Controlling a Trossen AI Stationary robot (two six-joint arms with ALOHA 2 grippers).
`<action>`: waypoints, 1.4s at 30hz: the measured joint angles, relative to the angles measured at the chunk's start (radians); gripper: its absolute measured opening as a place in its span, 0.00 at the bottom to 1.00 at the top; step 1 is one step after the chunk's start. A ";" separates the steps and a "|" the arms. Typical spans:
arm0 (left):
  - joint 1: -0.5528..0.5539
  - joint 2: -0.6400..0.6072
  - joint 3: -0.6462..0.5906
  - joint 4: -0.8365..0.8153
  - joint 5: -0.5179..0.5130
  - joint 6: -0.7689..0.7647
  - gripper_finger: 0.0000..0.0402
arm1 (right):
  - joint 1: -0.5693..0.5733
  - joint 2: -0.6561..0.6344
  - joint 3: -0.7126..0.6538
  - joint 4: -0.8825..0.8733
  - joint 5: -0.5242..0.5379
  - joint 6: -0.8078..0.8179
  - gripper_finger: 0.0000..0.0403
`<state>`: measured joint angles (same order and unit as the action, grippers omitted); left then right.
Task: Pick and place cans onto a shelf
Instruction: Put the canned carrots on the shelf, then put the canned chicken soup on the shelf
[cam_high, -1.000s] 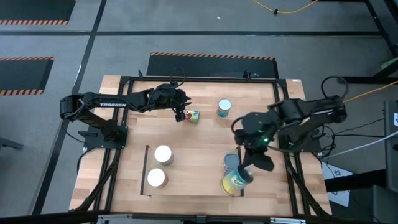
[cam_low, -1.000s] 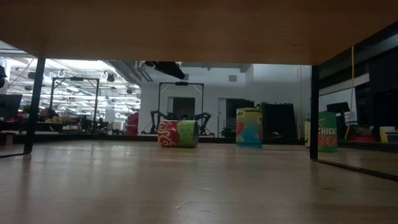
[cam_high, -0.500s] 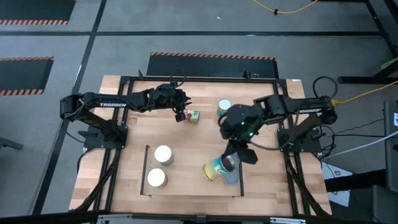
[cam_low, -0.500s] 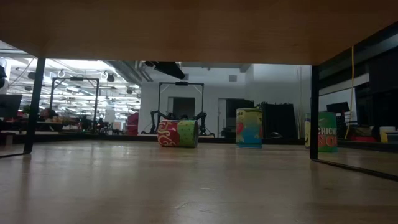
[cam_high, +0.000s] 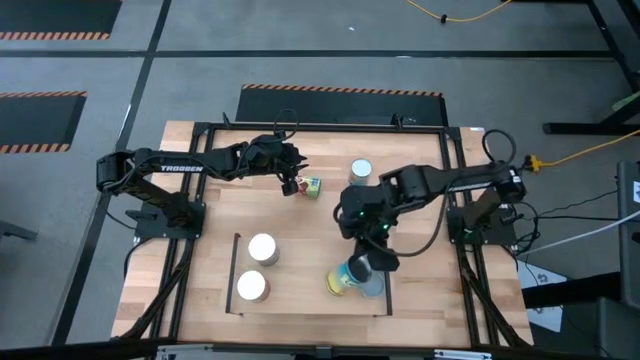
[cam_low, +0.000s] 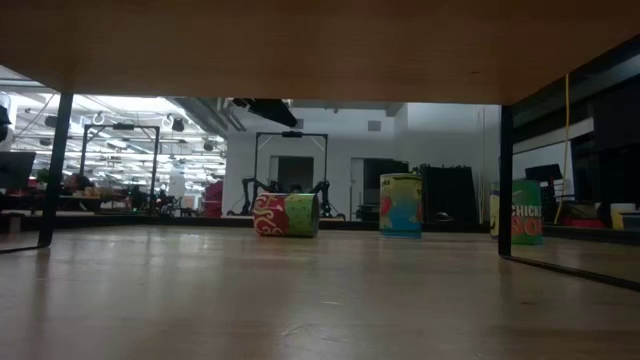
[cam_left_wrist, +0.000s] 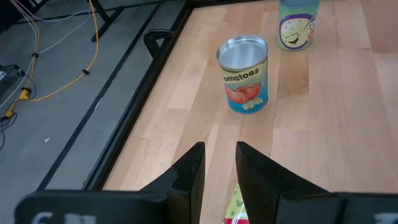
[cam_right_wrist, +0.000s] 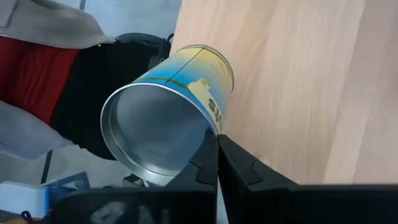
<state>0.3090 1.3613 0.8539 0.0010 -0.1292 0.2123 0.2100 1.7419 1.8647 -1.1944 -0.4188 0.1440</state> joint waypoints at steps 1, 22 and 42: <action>0.000 0.000 0.000 0.000 0.000 0.000 0.21 | 0.000 0.004 0.000 0.000 0.005 0.000 0.02; 0.000 0.000 0.000 0.000 0.000 -0.001 0.21 | 0.000 0.033 0.000 0.000 0.033 0.003 0.03; 0.000 0.000 0.000 0.000 0.000 -0.001 0.21 | 0.000 0.032 0.000 0.025 0.034 0.004 0.14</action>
<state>0.3089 1.3613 0.8539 0.0010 -0.1295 0.2115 0.2100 1.7744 1.8645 -1.1698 -0.3851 0.1478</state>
